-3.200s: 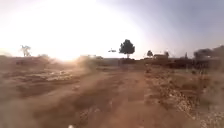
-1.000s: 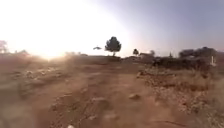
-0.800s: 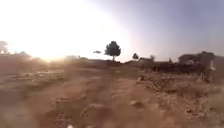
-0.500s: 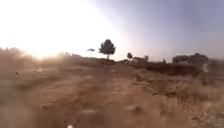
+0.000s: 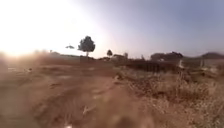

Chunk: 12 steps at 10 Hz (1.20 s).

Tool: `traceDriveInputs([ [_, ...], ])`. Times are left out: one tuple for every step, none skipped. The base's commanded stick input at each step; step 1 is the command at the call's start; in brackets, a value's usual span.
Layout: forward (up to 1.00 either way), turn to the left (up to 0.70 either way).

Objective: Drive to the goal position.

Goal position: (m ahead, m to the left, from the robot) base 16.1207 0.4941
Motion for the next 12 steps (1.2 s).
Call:
traceDriveInputs([
  [0.70,0.00],
  [0.70,0.00],
  [0.70,0.00],
  [0.70,0.00],
  [0.70,0.00],
  [0.70,0.00],
  [0.70,0.00],
  [0.70,0.00],
  [0.70,0.00],
  [0.70,0.00],
  [0.70,0.00],
  [0.70,0.35],
])
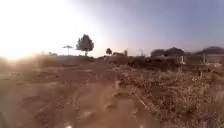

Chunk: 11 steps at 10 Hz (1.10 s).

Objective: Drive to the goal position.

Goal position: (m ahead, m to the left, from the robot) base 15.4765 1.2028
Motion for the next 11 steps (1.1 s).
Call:
traceDriveInputs([
  [0.70,0.35],
  [0.70,0.32],
  [0.70,0.11],
  [0.70,0.00],
  [0.70,0.00],
  [0.70,0.00],
  [0.70,0.00],
  [0.70,0.00],
  [0.70,0.00],
  [0.70,0.00],
  [0.70,0.00],
])
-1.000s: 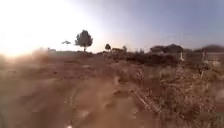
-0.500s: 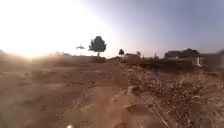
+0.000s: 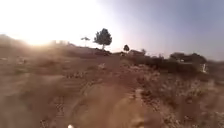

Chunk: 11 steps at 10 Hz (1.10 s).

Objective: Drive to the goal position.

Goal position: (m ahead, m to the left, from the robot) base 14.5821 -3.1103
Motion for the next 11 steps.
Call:
traceDriveInputs([
  [0.70,0.13],
  [0.70,0.28],
  [0.70,0.21],
  [0.70,0.00],
  [0.70,0.00],
  [0.70,0.00],
  [0.70,0.00],
  [0.70,0.00],
  [0.70,0.00],
  [0.70,0.00],
  [0.70,0.00],
])
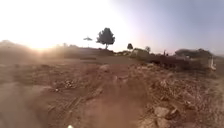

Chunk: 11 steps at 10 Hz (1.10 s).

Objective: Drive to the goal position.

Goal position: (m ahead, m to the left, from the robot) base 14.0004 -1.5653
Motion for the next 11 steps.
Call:
traceDriveInputs([
  [0.70,0.00],
  [0.70,0.00],
  [0.70,0.00],
  [0.70,0.00],
  [0.70,0.00],
  [0.70,0.00],
  [0.70,0.00],
  [0.70,0.00],
  [0.70,0.00],
  [0.70,0.00],
  [0.70,0.00],
])
